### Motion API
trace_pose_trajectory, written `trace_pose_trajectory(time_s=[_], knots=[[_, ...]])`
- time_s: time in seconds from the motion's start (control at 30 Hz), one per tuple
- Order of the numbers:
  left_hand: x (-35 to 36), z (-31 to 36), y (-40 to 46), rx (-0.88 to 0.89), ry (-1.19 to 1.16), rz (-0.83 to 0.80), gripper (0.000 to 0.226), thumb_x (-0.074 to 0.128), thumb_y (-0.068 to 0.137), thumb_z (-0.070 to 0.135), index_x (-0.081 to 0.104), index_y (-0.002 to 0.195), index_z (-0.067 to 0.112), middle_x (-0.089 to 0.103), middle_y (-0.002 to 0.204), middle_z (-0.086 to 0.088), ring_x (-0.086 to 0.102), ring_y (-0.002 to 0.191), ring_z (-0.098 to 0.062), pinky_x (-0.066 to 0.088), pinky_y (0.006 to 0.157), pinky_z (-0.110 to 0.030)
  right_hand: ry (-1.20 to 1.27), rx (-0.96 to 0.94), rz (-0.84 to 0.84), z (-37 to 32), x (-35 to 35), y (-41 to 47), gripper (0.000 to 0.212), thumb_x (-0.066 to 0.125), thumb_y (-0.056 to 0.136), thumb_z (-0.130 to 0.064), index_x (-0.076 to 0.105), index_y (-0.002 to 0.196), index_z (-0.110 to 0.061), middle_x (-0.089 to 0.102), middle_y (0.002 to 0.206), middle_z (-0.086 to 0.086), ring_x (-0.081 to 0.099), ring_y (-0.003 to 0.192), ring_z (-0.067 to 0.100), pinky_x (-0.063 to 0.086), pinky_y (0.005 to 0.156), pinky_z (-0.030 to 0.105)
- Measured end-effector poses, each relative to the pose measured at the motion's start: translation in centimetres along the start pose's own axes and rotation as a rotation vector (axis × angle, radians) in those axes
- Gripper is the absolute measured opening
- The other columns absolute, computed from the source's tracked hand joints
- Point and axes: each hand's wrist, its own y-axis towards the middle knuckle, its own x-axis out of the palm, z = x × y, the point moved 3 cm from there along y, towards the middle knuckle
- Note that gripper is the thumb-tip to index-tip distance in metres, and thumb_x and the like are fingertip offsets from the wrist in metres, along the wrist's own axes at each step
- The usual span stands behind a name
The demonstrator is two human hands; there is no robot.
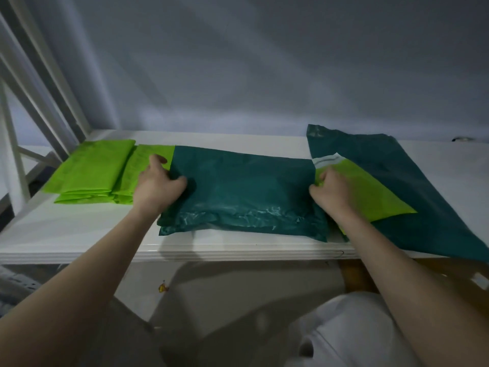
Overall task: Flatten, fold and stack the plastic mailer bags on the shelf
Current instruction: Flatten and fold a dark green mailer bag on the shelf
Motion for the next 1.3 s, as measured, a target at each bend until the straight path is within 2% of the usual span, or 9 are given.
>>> trace_pose_trajectory(time_s=[0.17,0.3,0.47,0.53,0.67,0.83,1.0,1.17,1.3], knots=[[-0.5,1.4,3.1,-0.069,-0.147,0.054,0.042,0.040,0.093,0.034,0.037,0.128,0.010,0.057,0.106,-0.022,0.053,0.104,-0.039,0.038,0.085,-0.040,0.062,-0.035,0.110,-1.0,-0.5,3.0,0.022,0.044,0.093,-0.009,0.046,0.113,0.001,0.048,0.073,0.004,0.043,0.056,0.016,0.026,0.044,0.026],[0.6,1.4,5.8,-0.090,-0.308,0.004,0.042,0.044,0.093,0.043,0.048,0.121,0.012,0.057,0.115,-0.018,0.054,0.106,-0.034,0.043,0.089,-0.039,0.233,0.121,0.010,-0.6,0.5,5.7,0.025,0.039,0.096,-0.017,0.046,0.114,-0.001,0.051,0.091,0.009,0.051,0.080,0.025,0.048,0.069,0.038],[2.2,1.3,7.6,-0.083,-0.491,-0.014,0.016,0.056,0.090,0.023,0.064,0.102,0.018,0.060,0.097,-0.004,0.054,0.077,-0.016,0.044,0.065,-0.023,0.554,0.247,-0.071,-0.7,2.7,7.7,0.032,0.047,0.095,-0.023,0.046,0.122,-0.005,0.046,0.109,0.006,0.046,0.101,0.021,0.037,0.080,0.027],[2.6,1.0,7.7,-0.066,-0.511,-0.016,0.020,0.055,0.091,0.016,0.067,0.106,0.014,0.063,0.100,-0.004,0.056,0.077,-0.012,0.047,0.070,-0.020,0.649,0.284,-0.041,-0.8,3.4,8.3,0.032,0.054,0.092,-0.013,0.050,0.123,-0.005,0.050,0.118,0.006,0.047,0.112,0.021,0.038,0.087,0.027],[3.0,0.4,8.0,-0.068,-0.459,-0.017,0.025,0.054,0.091,0.014,0.067,0.113,0.014,0.065,0.111,-0.003,0.059,0.099,-0.015,0.046,0.093,-0.026,0.765,0.366,-0.044,-0.5,4.4,9.1,0.034,0.051,0.087,0.007,0.063,0.113,-0.011,0.053,0.130,0.009,0.046,0.122,0.023,0.039,0.103,0.029],[3.2,0.2,7.9,-0.032,-0.291,0.030,0.031,0.050,0.094,0.015,0.062,0.122,0.013,0.060,0.127,-0.006,0.052,0.120,-0.019,0.036,0.099,-0.019,0.731,0.384,-0.078,-0.5,5.1,9.3,0.038,0.046,0.090,0.008,0.062,0.119,-0.011,0.050,0.134,0.010,0.046,0.122,0.024,0.037,0.107,0.030],[4.0,0.0,7.5,0.016,-0.138,0.072,0.035,0.044,0.095,0.010,0.057,0.127,0.007,0.056,0.131,-0.015,0.049,0.124,-0.027,0.032,0.103,-0.025,0.619,0.305,-0.059,-0.8,5.2,8.8,0.041,0.043,0.091,0.007,0.055,0.128,-0.006,0.047,0.139,0.010,0.043,0.127,0.024,0.034,0.107,0.027],[2.7,0.4,7.5,0.113,0.026,0.201,0.036,0.044,0.092,0.014,0.056,0.125,0.006,0.051,0.126,-0.025,0.048,0.115,-0.039,0.033,0.100,-0.036,0.253,0.057,0.068,-1.6,4.2,8.2,0.037,0.046,0.093,-0.010,0.051,0.130,-0.008,0.044,0.138,0.015,0.047,0.121,0.030,0.033,0.088,0.022],[2.6,4.1,4.8,0.376,0.015,0.129,0.038,0.039,0.098,0.025,0.054,0.129,0.008,0.047,0.136,-0.017,0.042,0.125,-0.034,0.028,0.107,-0.034,0.052,-0.203,0.099,-4.9,4.0,5.6,0.034,0.043,0.096,-0.022,0.057,0.124,-0.009,0.049,0.132,0.015,0.040,0.124,0.031,0.032,0.102,0.036]])
